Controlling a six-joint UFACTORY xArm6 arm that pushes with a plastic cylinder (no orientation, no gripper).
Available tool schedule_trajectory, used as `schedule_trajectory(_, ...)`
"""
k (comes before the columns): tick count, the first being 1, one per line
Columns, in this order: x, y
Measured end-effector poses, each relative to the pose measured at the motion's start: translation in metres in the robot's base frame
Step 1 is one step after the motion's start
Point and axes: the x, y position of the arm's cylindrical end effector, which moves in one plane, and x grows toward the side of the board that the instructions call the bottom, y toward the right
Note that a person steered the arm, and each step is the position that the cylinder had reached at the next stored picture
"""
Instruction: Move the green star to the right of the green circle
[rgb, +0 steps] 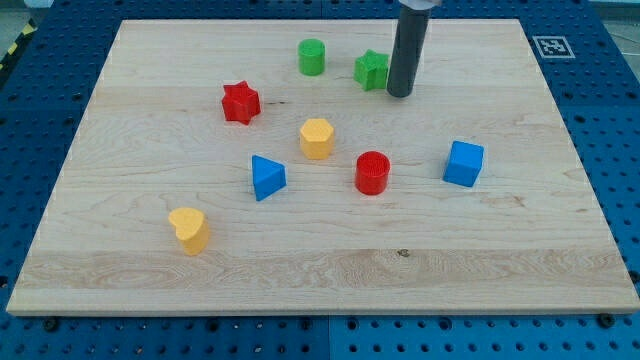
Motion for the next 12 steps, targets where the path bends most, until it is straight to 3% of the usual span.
schedule_trajectory(4, -0.027, -0.008)
schedule_trajectory(5, -0.051, -0.008)
schedule_trajectory(12, -0.056, -0.023)
